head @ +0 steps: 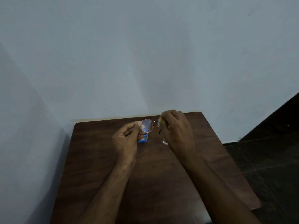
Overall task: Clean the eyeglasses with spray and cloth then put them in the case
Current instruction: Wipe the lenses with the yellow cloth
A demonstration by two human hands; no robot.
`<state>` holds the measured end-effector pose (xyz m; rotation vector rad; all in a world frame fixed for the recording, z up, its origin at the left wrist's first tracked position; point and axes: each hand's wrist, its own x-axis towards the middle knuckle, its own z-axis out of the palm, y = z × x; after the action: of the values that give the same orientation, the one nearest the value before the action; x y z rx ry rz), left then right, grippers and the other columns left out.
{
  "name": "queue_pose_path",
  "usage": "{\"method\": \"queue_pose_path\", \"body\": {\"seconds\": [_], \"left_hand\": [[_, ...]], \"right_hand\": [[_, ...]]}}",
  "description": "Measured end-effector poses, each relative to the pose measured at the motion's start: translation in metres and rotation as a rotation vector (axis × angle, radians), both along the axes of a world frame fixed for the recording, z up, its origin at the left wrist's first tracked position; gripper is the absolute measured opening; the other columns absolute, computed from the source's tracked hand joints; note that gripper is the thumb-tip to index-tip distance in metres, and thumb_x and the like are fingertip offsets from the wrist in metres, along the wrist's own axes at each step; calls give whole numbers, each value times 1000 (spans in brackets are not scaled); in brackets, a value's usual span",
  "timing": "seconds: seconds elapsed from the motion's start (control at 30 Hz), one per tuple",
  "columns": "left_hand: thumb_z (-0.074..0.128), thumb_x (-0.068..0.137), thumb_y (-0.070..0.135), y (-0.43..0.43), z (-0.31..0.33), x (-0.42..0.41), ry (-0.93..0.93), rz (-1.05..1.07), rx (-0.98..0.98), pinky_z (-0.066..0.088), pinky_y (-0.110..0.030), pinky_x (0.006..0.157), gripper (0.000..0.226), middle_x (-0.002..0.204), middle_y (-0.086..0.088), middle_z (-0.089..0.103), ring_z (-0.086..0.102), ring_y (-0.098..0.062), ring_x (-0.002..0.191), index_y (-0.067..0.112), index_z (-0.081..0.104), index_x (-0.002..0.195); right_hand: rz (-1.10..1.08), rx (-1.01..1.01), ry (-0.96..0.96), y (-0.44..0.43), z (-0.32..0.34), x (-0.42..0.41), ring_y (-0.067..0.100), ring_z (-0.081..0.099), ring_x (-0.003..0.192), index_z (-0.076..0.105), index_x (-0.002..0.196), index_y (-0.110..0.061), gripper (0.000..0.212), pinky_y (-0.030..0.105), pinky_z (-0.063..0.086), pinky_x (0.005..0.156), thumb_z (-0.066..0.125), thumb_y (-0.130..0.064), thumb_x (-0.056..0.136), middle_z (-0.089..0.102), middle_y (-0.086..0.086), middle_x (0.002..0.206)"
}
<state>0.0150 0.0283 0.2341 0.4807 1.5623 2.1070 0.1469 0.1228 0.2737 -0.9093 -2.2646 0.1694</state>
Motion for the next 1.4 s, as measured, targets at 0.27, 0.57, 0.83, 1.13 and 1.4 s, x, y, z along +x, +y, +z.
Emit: {"method": "queue_pose_path", "body": {"seconds": [0.27,0.57,0.83,1.13,1.4], "left_hand": [[75,94,8,-3,-3,1,11,20,-16,64,-28,65,14,82,-5,80,77,-17,70,6,80,107],[75,93,5,-9,-3,5,23,21,-1,63,-27,64,10,78,-4,80,74,-14,66,6,80,102],[76,92,12,-11,-2,8,45,45,-36,66,-37,72,19,88,-7,81,79,-22,77,5,79,109],[75,93,10,-12,5,16,20,12,38,64,-29,67,13,88,-7,82,78,-20,77,4,80,104],[74,94,11,-10,1,18,27,13,14,66,-40,75,16,93,-11,81,79,-32,86,5,80,109]], "right_hand": [[-26,13,7,-2,3,4,20,58,83,66,89,-14,6,29,43,65,70,-9,91,67,1,95],[7,36,-26,-14,4,7,19,57,85,67,91,-15,11,31,47,65,73,-7,86,67,-1,95],[72,48,-35,-23,-2,3,18,58,86,68,96,-15,12,27,45,68,72,-7,87,68,0,98],[145,102,30,-48,8,-10,20,60,87,67,104,-15,26,29,48,65,77,-6,82,69,1,100],[29,-6,83,-36,18,-22,20,60,90,62,124,-16,43,39,55,69,73,-7,83,69,-4,101]]}}
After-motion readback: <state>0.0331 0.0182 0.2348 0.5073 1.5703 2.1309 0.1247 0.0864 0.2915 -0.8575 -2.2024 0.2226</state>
